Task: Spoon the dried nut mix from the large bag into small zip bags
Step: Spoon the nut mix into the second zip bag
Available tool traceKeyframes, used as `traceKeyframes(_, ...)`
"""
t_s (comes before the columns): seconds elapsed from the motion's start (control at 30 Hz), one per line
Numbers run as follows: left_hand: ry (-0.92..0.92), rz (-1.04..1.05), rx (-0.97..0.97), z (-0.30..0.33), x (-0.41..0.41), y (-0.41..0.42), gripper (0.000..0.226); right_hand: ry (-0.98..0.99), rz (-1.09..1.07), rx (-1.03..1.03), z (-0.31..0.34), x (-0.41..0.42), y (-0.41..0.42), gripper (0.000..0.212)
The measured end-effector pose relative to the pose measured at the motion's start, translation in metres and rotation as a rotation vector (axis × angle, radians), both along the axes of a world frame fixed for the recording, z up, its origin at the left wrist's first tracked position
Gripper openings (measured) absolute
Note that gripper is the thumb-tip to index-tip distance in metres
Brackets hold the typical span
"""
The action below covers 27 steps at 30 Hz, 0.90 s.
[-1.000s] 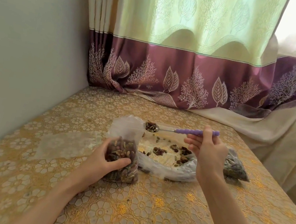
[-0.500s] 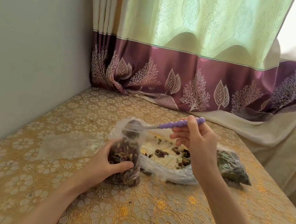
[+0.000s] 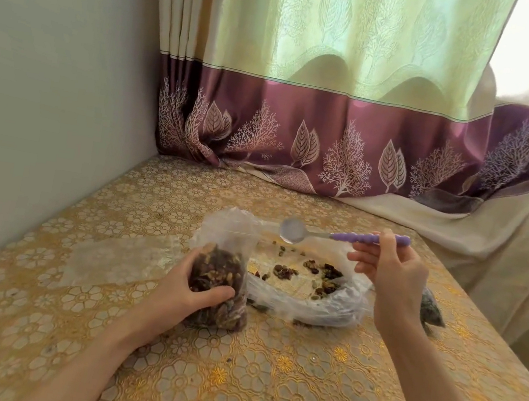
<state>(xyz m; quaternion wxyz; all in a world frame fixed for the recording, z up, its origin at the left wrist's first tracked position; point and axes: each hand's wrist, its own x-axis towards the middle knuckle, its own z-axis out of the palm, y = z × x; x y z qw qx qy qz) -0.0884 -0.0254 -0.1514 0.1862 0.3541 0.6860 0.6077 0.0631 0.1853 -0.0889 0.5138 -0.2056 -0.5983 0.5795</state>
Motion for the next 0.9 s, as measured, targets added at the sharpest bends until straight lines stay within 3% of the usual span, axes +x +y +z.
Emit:
traceKeyframes(0.23, 0.006, 0.008, -0.001, -0.001, 0.0, 0.001, 0.056, -0.161, -0.16, 0.052, -0.028, 0.012, 0.021, 0.026)
traceKeyframes(0.47, -0.03, -0.002, 0.028, 0.0, 0.001, 0.0, 0.054, -0.27, 0.003, -0.004, -0.038, 0.005, 0.009, 0.031)
traceKeyframes(0.9, -0.036, -0.001, 0.037, 0.0, 0.003, 0.0, 0.051, -0.287, 0.243, -0.061, -0.042, -0.004, -0.028, 0.041)
